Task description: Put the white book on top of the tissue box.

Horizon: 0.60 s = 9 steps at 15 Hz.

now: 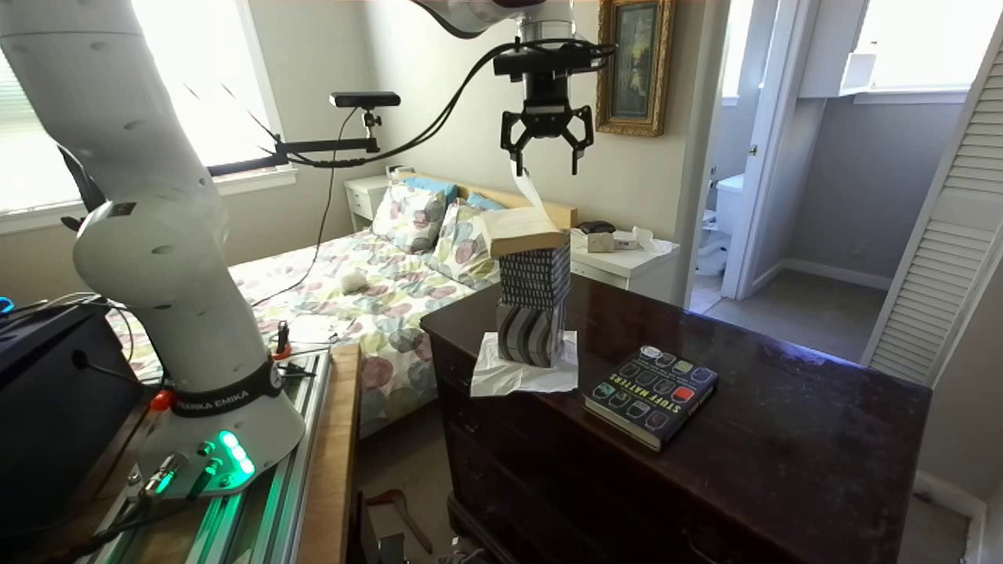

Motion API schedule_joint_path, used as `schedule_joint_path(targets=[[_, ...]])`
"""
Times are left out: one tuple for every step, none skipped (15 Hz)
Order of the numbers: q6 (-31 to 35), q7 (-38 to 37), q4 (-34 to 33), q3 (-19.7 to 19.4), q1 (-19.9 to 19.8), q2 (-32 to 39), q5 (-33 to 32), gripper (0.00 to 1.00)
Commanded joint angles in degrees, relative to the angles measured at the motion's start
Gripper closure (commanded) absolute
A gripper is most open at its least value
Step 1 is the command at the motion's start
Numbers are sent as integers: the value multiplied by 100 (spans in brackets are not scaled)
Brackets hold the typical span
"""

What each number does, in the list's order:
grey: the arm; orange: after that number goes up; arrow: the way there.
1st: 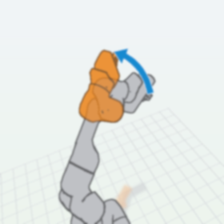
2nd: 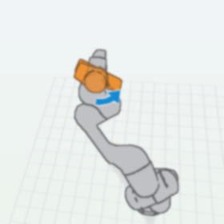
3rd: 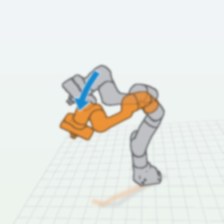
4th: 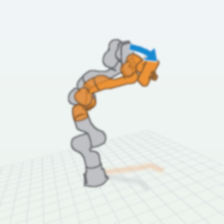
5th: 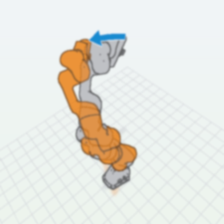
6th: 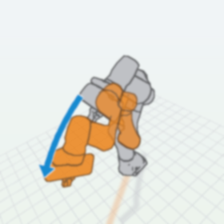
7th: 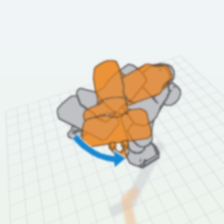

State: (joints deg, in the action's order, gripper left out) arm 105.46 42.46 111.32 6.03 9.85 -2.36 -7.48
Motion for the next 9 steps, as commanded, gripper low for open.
schedule_joint_path(targets=[[-291, 410, -158, 7, -86, -19, 387, 0], [-355, 525, -188, -5, -97, -14, 495, 0], [-406, 586, -209, -16, -111, -16, 570, 0], [-486, 701, -232, -28, -126, -19, 680, 0], [-539, 770, -245, -36, -141, -23, 750, 0], [-594, 838, -274, -42, -155, -28, 816, 0], [-651, 909, -294, -52, -167, -30, 884, 0], [-678, 931, -310, -55, -175, -29, 907, 0], [-724, 976, -336, -58, -186, -21, 939, 0]])
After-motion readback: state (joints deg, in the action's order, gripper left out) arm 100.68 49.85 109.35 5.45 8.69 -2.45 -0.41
